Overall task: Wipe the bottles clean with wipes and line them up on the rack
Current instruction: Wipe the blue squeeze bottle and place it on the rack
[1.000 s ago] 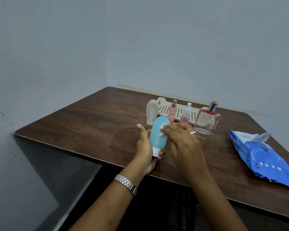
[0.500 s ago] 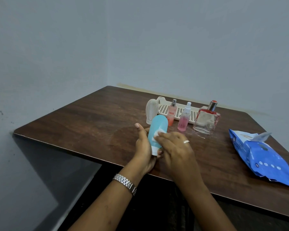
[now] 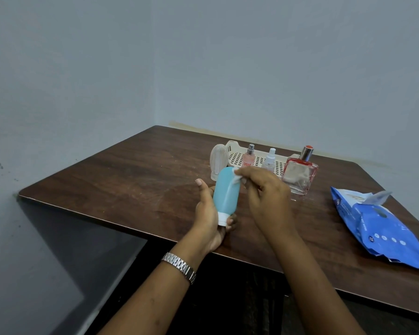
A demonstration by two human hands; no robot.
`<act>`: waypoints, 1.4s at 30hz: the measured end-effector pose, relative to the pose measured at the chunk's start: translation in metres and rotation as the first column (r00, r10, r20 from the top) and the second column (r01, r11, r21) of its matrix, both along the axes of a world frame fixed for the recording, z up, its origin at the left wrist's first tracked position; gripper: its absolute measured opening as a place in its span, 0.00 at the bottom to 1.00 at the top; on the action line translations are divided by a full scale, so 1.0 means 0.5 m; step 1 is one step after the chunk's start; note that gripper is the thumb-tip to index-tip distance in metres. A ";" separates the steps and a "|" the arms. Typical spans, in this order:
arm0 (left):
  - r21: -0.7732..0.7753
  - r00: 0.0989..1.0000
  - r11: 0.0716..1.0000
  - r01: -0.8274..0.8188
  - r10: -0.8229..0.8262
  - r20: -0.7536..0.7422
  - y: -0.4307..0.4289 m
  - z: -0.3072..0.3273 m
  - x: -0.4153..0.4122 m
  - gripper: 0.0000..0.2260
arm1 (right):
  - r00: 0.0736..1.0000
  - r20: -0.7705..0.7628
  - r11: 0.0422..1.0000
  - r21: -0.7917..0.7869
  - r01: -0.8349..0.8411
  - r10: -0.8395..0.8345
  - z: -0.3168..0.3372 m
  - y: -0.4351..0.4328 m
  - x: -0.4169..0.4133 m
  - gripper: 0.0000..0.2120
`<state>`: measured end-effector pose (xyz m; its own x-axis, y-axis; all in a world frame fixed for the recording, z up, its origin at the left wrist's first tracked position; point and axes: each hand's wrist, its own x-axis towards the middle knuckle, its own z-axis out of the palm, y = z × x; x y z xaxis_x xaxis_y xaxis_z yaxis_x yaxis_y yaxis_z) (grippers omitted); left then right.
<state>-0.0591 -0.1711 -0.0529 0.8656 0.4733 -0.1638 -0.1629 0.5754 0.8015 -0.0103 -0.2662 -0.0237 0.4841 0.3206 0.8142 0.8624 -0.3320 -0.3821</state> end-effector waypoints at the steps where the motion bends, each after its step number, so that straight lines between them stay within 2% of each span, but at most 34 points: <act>1: -0.001 1.000 1.000 -0.001 0.001 0.000 0.000 0.000 0.000 0.31 | 0.999 -0.031 0.999 0.035 -0.009 0.010 -0.001 0.003 -0.001 0.15; 5: -0.030 1.000 1.000 -0.003 0.003 0.002 0.004 -0.003 0.003 0.34 | 0.993 -0.086 0.984 0.166 -0.066 0.082 -0.024 0.007 -0.021 0.14; 10: -0.073 1.000 0.997 0.011 -0.011 0.002 0.014 -0.009 0.010 0.38 | 0.970 -0.177 0.965 0.234 -0.120 0.163 -0.058 0.001 -0.051 0.17; 15: -0.059 1.000 0.998 0.013 -0.014 -0.015 0.019 -0.008 0.012 0.36 | 0.982 -0.106 0.980 0.142 -0.139 0.155 -0.083 -0.018 -0.056 0.13; 20: -0.084 0.999 0.996 0.025 -0.028 -0.033 0.022 -0.005 0.008 0.34 | 0.987 -0.026 0.987 0.017 -0.159 0.159 -0.081 -0.035 -0.061 0.12; 23: -0.113 0.999 0.993 0.031 -0.033 -0.022 0.022 -0.003 0.009 0.36 | 0.981 -0.025 0.980 -0.047 -0.192 0.191 -0.062 -0.043 -0.043 0.14; 26: -0.089 0.999 0.995 0.046 -0.047 -0.012 0.020 -0.004 0.011 0.39 | 0.989 0.006 0.986 -0.073 -0.149 0.150 -0.043 -0.038 -0.028 0.15; 32: -0.057 0.998 0.997 0.057 -0.056 0.021 0.014 -0.004 0.009 0.35 | 0.998 -0.004 0.994 0.091 -0.059 0.059 -0.014 -0.002 0.003 0.14; 38: -0.067 0.998 0.997 0.049 -0.046 0.046 0.012 -0.008 0.012 0.34 | 0.984 -0.145 0.961 0.271 -0.063 0.105 -0.010 0.026 -0.008 0.12; 42: -0.085 0.999 0.996 -0.003 0.007 0.052 0.012 -0.014 0.020 0.32 | 0.940 -0.295 0.949 0.304 -0.080 0.174 -0.047 0.032 -0.026 0.11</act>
